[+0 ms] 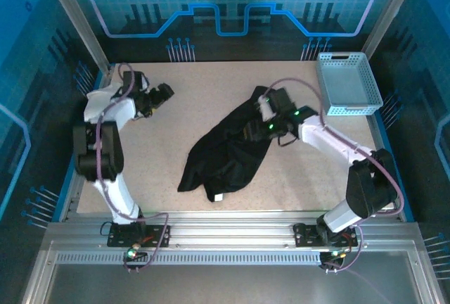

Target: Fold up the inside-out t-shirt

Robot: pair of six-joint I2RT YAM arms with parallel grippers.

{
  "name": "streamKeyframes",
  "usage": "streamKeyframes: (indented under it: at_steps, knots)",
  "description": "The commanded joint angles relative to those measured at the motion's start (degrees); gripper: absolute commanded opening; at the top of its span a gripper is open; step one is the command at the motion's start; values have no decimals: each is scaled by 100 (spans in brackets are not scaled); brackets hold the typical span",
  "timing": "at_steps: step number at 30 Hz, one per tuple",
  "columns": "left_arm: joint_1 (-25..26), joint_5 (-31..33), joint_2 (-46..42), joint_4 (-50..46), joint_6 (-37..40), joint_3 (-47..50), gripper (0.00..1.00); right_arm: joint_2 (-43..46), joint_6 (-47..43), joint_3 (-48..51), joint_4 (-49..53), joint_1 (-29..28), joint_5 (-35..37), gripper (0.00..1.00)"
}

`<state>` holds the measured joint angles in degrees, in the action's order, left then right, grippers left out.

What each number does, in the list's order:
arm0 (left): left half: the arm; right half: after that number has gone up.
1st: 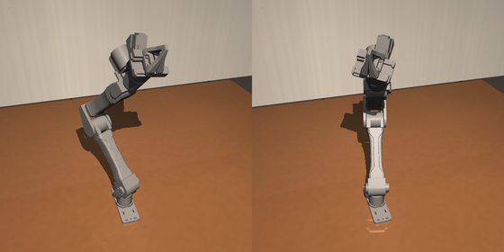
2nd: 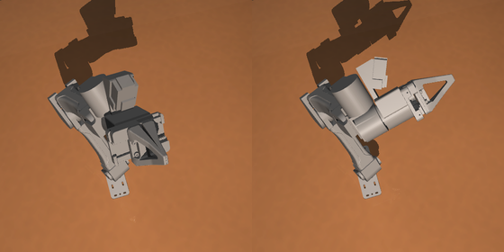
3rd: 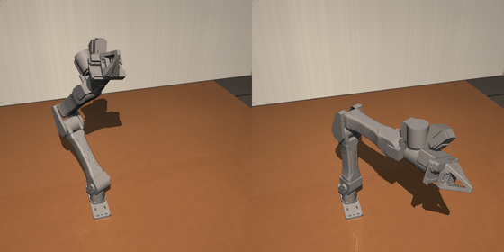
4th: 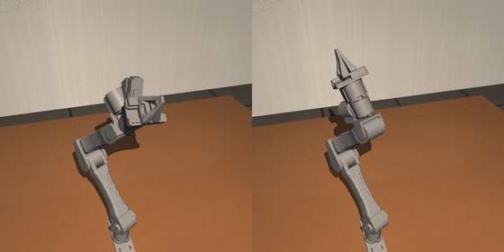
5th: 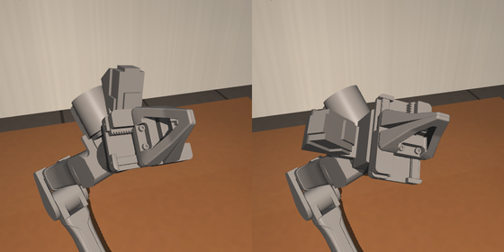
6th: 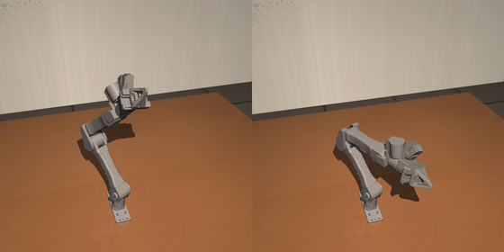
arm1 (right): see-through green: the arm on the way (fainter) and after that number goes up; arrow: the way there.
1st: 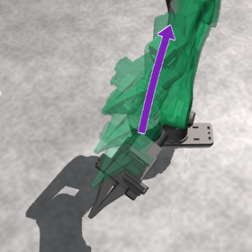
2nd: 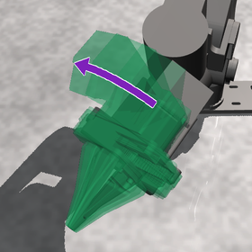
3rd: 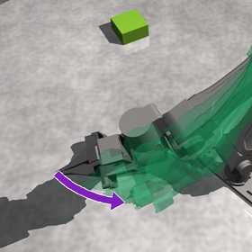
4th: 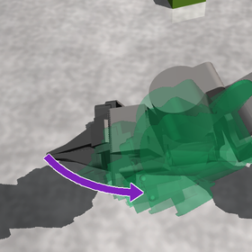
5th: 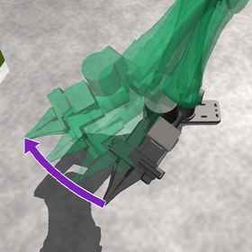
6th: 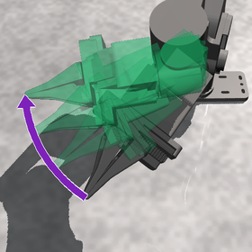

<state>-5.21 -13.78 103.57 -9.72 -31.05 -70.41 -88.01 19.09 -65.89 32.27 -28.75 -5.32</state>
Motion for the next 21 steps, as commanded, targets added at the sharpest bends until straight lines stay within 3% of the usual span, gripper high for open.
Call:
streamKeyframes:
  at_steps: [1,7,8,11,13,18,21]
  knots:
    - [500,-279,-1154,944,-585,1379,92,197,-32,471,487,-757,-122,74]
    - [1659,240,-2781,-320,-231,3162,89,-340,616,963,-852,-1763,-452,72]
    - [1763,284,-3021,-570,-266,3341,88,-487,673,920,-993,-1810,-446,67]
    - [2129,172,-3844,-998,-523,3872,82,-663,712,828,-1229,-1829,-277,39]
    - [2358,4,-4098,-1119,-620,4051,77,-553,639,811,-1139,-1793,-9,26]
    - [2525,-239,-3633,-524,-624,4352,58,-247,558,867,-1074,-1545,192,3]
    - [2591,-455,-2986,-17,-602,4215,44,-68,567,859,-1044,-1391,110,0]
